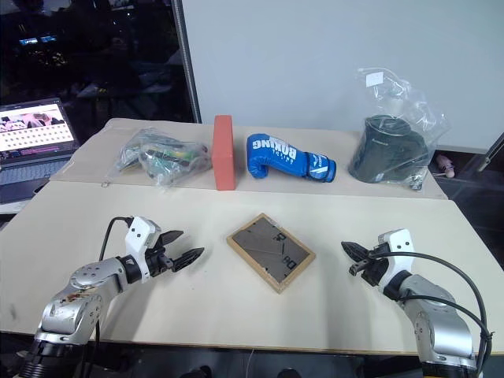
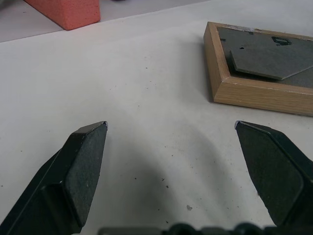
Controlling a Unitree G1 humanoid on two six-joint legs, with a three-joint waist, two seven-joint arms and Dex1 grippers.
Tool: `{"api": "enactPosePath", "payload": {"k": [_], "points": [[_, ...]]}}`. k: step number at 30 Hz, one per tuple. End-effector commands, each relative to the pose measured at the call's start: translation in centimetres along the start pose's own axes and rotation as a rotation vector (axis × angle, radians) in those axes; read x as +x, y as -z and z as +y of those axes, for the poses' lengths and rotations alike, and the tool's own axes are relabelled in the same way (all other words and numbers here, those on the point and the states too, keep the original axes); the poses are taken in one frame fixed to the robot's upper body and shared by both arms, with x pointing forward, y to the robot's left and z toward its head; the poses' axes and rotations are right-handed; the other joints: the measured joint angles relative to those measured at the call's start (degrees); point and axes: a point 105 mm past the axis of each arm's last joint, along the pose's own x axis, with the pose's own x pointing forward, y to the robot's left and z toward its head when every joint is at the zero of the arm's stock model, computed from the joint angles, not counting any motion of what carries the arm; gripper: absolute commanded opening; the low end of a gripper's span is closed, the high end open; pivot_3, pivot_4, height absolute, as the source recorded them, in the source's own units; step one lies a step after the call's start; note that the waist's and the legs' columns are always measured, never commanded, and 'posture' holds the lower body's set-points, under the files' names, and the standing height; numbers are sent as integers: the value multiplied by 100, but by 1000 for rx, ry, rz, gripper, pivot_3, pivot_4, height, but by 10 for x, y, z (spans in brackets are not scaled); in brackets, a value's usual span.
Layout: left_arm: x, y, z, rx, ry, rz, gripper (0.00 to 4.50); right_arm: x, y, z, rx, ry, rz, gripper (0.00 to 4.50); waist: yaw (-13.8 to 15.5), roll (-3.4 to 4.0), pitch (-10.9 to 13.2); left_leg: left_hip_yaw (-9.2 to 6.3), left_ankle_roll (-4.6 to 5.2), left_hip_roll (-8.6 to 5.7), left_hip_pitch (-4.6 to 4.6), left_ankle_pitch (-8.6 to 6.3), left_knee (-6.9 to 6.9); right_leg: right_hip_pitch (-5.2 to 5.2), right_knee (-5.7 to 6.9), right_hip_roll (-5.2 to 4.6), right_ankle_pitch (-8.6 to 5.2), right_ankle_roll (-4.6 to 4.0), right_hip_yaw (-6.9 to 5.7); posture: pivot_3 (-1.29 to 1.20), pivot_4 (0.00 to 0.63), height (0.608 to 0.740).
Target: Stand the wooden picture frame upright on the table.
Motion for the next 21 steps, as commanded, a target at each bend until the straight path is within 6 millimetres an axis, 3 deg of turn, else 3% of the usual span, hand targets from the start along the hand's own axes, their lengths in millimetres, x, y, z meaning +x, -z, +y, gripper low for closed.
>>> {"api": "enactPosePath", "payload": {"k": [1,5,13,17,21], "points": [[-10,-14,-3,11,94,8,4500,-1,-29,1,-120,-57,-50,33,0,0,0,0,0,0,0,0,0,0,0,0,0,0,0,0,150,714],[-32,-42,-17,24,281,21,4500,14,-58,14,-423,-246,-13,33,-71,17,16,3,0,1,-6,0,1,-14,4,0,-1,2,3,0,150,714],[-42,-55,-30,89,329,78,4500,32,-83,34,-492,-465,35,33,2,15,17,2,0,1,-14,-1,-6,-12,-3,-1,-14,2,-1,0,150,714],[-37,-53,-27,92,270,109,4500,39,-78,34,-502,-498,110,33,22,16,18,1,0,1,-24,-1,-4,-17,-4,-2,-3,-17,-5,0,150,714],[-27,-26,-39,72,277,220,3507,57,-55,30,-562,-494,206,0,14,16,18,-1,0,1,-16,0,-1,-11,-4,-2,-7,-10,-6,0,150,714]]}}
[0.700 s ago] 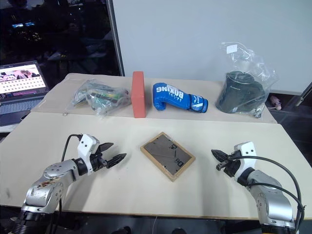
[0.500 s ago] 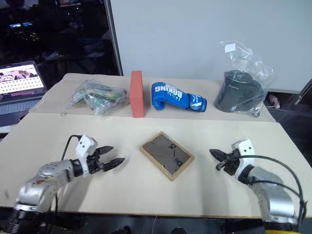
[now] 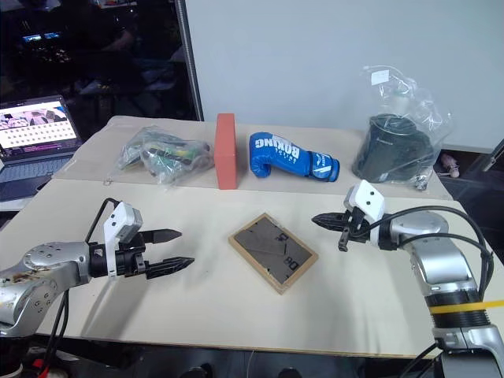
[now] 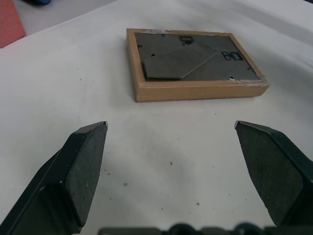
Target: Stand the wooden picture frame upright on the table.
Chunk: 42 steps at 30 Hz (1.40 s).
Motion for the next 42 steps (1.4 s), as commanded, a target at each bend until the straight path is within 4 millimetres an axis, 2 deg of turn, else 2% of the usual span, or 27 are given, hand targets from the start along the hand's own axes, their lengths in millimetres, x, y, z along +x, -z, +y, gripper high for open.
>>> {"api": "enactPosePath", "payload": {"k": [1,4,7,10,15,18,22,32,37,39,41,42], "points": [[17,19,-19,2,46,96,3256,16,17,-4,-40,4,76,0,-7,0,0,0,0,0,1,0,0,0,0,0,0,1,0,0,150,714],[30,25,-24,-21,39,120,2157,27,28,-8,-69,8,114,0,-26,0,1,0,0,0,-2,0,0,-5,3,1,1,-2,1,0,150,714],[58,31,-36,-47,43,155,1165,39,45,-6,-80,-12,155,0,-15,0,1,0,0,-1,-3,0,2,-6,6,1,4,-6,1,0,150,714],[70,27,-42,-56,47,159,56,33,57,7,-74,-117,174,0,11,-1,1,-3,0,-3,-5,0,9,2,4,1,7,-4,-1,0,150,714],[88,29,-40,-29,26,191,56,26,51,38,1,-260,104,0,70,0,1,-15,0,-3,-5,0,6,10,3,1,11,-12,-13,0,150,714],[92,26,-34,-22,9,190,56,27,47,53,24,-297,84,0,61,0,0,-15,0,-4,-1,0,8,11,6,1,11,-12,-12,0,150,714],[85,27,-18,10,-16,215,56,35,35,77,44,-323,35,0,29,0,0,-18,0,-4,9,0,8,16,10,3,7,-4,-12,0,150,714],[68,42,3,32,-32,273,56,55,12,116,112,-373,-63,0,-24,2,-1,-20,-3,-3,13,2,8,16,11,4,1,5,-12,0,150,714],[54,47,3,-50,-16,285,56,56,20,108,111,-325,-25,0,-26,2,-1,-19,-3,-3,12,2,8,15,11,4,1,6,-12,0,150,714],[41,43,18,-177,-89,227,56,49,26,95,102,-287,4,0,-28,2,-1,-19,-3,-2,12,2,7,15,11,4,1,5,-12,0,150,714],[20,33,43,-354,-225,182,56,41,28,81,93,-248,15,0,-19,0,0,-19,-2,-2,12,2,8,14,12,4,0,6,-13,0,150,714],[13,29,46,-478,-214,156,301,39,28,77,89,-240,15,0,-17,-1,1,-20,-2,-3,10,2,8,12,14,4,-2,10,-14,0,150,714]]}}
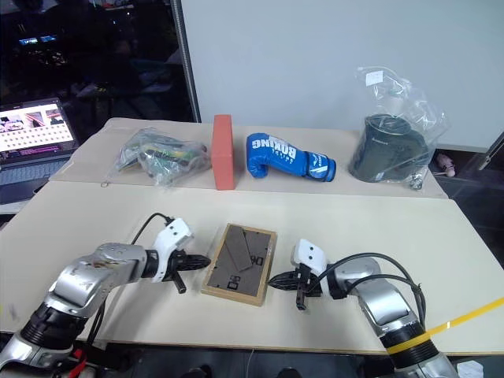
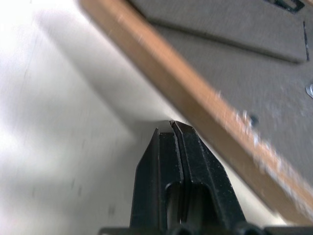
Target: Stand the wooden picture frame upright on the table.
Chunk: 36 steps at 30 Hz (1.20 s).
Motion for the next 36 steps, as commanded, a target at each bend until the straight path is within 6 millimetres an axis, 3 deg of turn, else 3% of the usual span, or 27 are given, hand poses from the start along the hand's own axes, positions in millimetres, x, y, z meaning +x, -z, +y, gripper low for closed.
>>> {"api": "enactPosePath", "payload": {"k": [1,3,5,12,16,22,26,31,32,36], "points": [[-36,-22,18,-373,45,-98,576,-23,-8,-20,-51,79,-7,0,5,-1,1,-2,0,0,-1,0,1,0,-1,0,-5,9,-2,0,150,714],[-46,-32,7,-532,227,-150,1194,-27,-8,-24,-54,84,-10,0,2,-2,1,-8,0,-1,-7,0,3,-1,-2,0,-8,14,-10,0,150,714],[-45,-33,4,-612,295,-156,1974,-27,-7,-26,-58,84,-9,0,4,-2,1,-13,0,-2,-12,0,2,0,-4,-2,-9,15,-15,0,150,714],[-10,-10,-35,-707,440,-27,4469,-15,-8,-21,-78,54,-21,0,7,-2,1,-32,-1,-3,-18,0,1,2,1,-2,13,-22,-30,0,150,714],[12,5,-52,-859,524,3,4469,-3,-15,-12,-72,28,-67,0,11,0,-1,-41,-3,-5,-17,1,3,4,6,-1,14,-24,-34,0,150,714],[29,19,-86,-910,598,65,4469,8,-22,-10,-68,35,-100,0,73,5,-16,-47,-4,-12,-16,2,5,14,0,-8,14,-25,-36,0,150,714],[30,24,-87,-933,578,83,4469,7,-21,-9,-66,38,-95,0,141,4,-18,-49,-4,-15,-16,2,5,14,-3,-8,15,-25,-36,0,150,714],[20,23,-74,-954,527,52,4469,3,-15,-9,-55,49,-76,0,129,5,-22,-51,-5,-14,-16,1,5,13,-3,-7,15,-26,-37,0,150,714],[18,23,-70,-965,517,45,3927,2,-15,-9,-55,50,-75,0,118,5,-22,-53,-5,-14,-15,1,4,12,-3,-7,15,-26,-37,0,150,714],[13,19,-66,-985,522,34,2566,1,-15,-11,-55,54,-74,0,84,6,-22,-55,-5,-14,-13,2,2,8,-1,-4,15,-27,-37,0,150,714]]}}
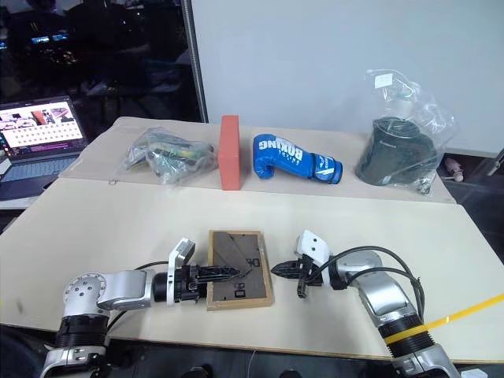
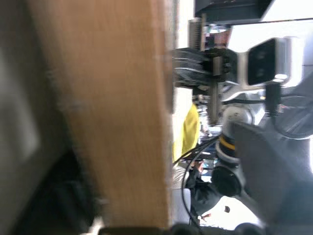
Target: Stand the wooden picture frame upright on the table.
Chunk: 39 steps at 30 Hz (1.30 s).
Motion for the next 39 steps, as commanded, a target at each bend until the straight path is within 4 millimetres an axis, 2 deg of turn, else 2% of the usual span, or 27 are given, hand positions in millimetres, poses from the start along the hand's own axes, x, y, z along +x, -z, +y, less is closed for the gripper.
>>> {"api": "enactPosePath", "payload": {"k": [1,3,4,6,9,11,13,14,16,17,18,23,25,26,28,34,36,39], "points": [[-4,-4,-3,-31,23,-16,2213,-5,-11,-5,-26,22,-23,0,-1,0,0,0,-1,0,0,0,0,0,0,0,0,0,0,0,150,714],[-3,-5,-12,-11,59,-7,1345,-9,-16,-10,-26,39,-37,0,3,0,0,1,-2,0,-1,1,0,0,-1,0,0,0,0,0,150,714],[-3,-5,-17,7,75,2,1153,-14,-19,-15,-22,52,-48,0,5,0,0,1,-2,-1,-1,1,0,-1,-2,-1,0,0,0,0,150,714],[-7,-9,-27,41,100,-2,1161,-30,-25,-28,5,95,-72,0,24,0,1,1,-4,-1,-5,2,-1,-4,-2,0,0,-1,-1,0,150,714],[-14,-17,-35,87,86,-15,1161,-57,-46,-48,106,158,-158,0,55,-1,2,1,-8,-2,-15,5,-1,-10,-5,-2,0,-1,-1,0,150,714],[-19,-18,-40,180,37,12,1161,-73,-78,-56,205,142,-300,0,46,-1,3,0,-8,-1,-18,5,-1,-13,-5,-1,1,-2,-2,0,150,714],[-20,-18,-41,265,-34,47,1161,-79,-105,-54,272,78,-396,0,41,-1,3,0,-8,-1,-20,5,-7,-16,-6,-1,0,-5,-2,0,150,714],[-19,-19,-40,287,-53,55,1161,-77,-112,-50,286,45,-409,0,44,-1,3,0,-8,-1,-21,5,-12,-18,-7,-1,0,-6,-2,0,150,714],[-16,-20,-45,350,-74,81,1161,-65,-123,-36,314,-65,-402,590,60,-1,3,-3,-9,-1,-19,5,-15,-12,-11,-1,-2,-8,-7,0,150,714],[-15,-21,-48,384,-83,93,1161,-59,-124,-30,316,-105,-387,739,62,-1,3,-4,-9,-1,-21,5,-16,-14,-13,-1,-3,-9,-8,0,150,714],[-14,-21,-51,410,-86,101,1161,-52,-125,-26,311,-125,-373,1116,63,-1,3,-5,-9,-1,-25,5,-17,-17,-14,-1,-3,-9,-9,0,150,714],[-12,-29,-61,413,-19,79,1161,-30,-114,-24,332,-146,-306,2762,61,-1,3,-5,-11,-2,-49,7,-14,-43,-8,-2,-3,-9,-10,0,150,714],[-11,-30,-58,413,-32,84,1161,-23,-109,-26,337,-141,-298,3467,61,-1,4,-5,-11,-1,-50,7,-14,-43,-9,-1,-3,-9,-10,0,150,714],[-11,-29,-57,414,-32,88,1161,-19,-105,-27,352,-144,-294,3679,56,-1,3,-6,-11,-1,-50,7,-14,-44,-9,-1,-3,-9,-10,0,150,714],[-9,-28,-58,427,-31,103,1161,-11,-97,-24,351,-170,-260,4447,47,-1,4,-6,-11,-1,-50,7,-14,-45,-8,0,-3,-9,-10,0,150,714],[-4,-31,-67,445,-1,106,1161,3,-102,-11,336,-263,-260,4478,55,0,5,-6,-11,-1,-55,7,-14,-48,-7,-1,-3,-9,-10,0,150,714],[-2,-33,-70,417,31,102,1161,7,-105,-6,261,-278,-267,4478,58,0,5,-7,-11,-1,-55,7,-14,-48,-7,-1,-3,-9,-11,0,150,714],[-5,-35,-84,399,117,111,1161,3,-114,2,186,-313,-316,4478,52,-1,5,-8,-11,-1,-55,7,-14,-48,-6,-1,-4,-7,-12,0,150,714]]}}
